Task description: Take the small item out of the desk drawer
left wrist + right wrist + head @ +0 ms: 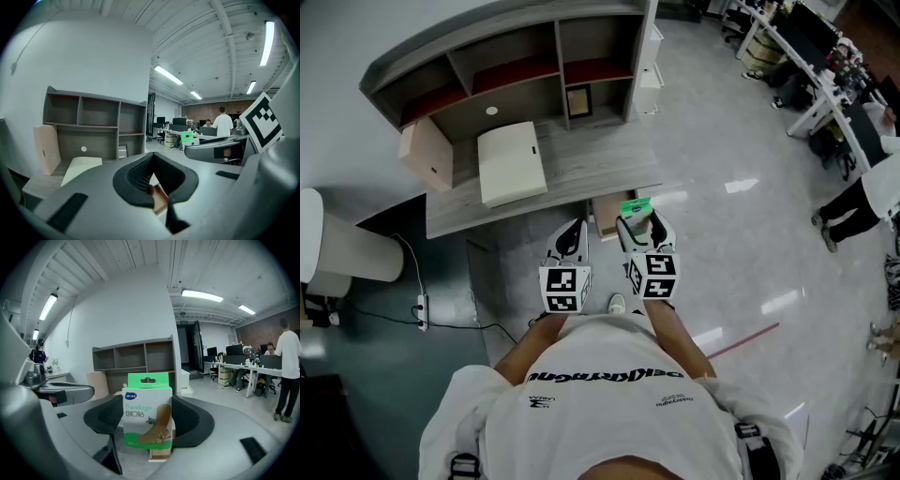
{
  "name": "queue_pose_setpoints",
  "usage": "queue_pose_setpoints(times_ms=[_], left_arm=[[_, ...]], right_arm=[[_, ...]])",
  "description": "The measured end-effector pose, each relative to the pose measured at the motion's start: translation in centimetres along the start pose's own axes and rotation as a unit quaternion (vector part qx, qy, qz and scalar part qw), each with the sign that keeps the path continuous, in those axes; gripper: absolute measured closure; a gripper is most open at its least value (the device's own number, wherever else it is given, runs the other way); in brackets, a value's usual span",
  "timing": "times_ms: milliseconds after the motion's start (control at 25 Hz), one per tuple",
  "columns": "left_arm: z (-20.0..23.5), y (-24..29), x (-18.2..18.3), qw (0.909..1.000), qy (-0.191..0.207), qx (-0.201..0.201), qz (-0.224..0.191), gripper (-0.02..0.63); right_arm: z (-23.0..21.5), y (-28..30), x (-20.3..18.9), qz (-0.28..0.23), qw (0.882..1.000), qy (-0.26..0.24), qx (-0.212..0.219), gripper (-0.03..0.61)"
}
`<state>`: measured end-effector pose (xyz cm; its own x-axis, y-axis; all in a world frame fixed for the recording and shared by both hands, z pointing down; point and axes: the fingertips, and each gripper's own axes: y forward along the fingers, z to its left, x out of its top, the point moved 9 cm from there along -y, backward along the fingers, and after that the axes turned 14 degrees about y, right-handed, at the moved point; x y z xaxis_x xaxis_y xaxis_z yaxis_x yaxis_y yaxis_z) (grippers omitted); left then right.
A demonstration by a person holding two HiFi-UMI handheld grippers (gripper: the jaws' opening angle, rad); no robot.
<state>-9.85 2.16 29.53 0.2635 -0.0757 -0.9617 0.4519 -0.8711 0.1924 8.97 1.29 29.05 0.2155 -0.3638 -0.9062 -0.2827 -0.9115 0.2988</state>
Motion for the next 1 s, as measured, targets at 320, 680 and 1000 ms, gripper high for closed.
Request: queue_pose_setpoints(times_ms=[320, 680, 1000], left_arm=[[-0.4, 0.0, 0.0, 1.0000, -0.007, 0.004, 0.006, 0.598], [-0.7, 0.6, 0.2, 1.0000, -0.006, 0.006, 0.001, 0.598], [-1.2, 1.0, 0.2, 1.0000, -0.006, 0.006, 0.005, 0.598]], right_arm=[[-0.3, -0.4, 0.5, -0.004, 1.000, -0.006, 0.005, 0.247], [-1.0, -0.5, 0.9, -0.014, 1.000, -0.005, 0.008, 0.247], [-1.7, -0.6, 1.0, -0.015, 1.000, -0.004, 0.007, 0.247]])
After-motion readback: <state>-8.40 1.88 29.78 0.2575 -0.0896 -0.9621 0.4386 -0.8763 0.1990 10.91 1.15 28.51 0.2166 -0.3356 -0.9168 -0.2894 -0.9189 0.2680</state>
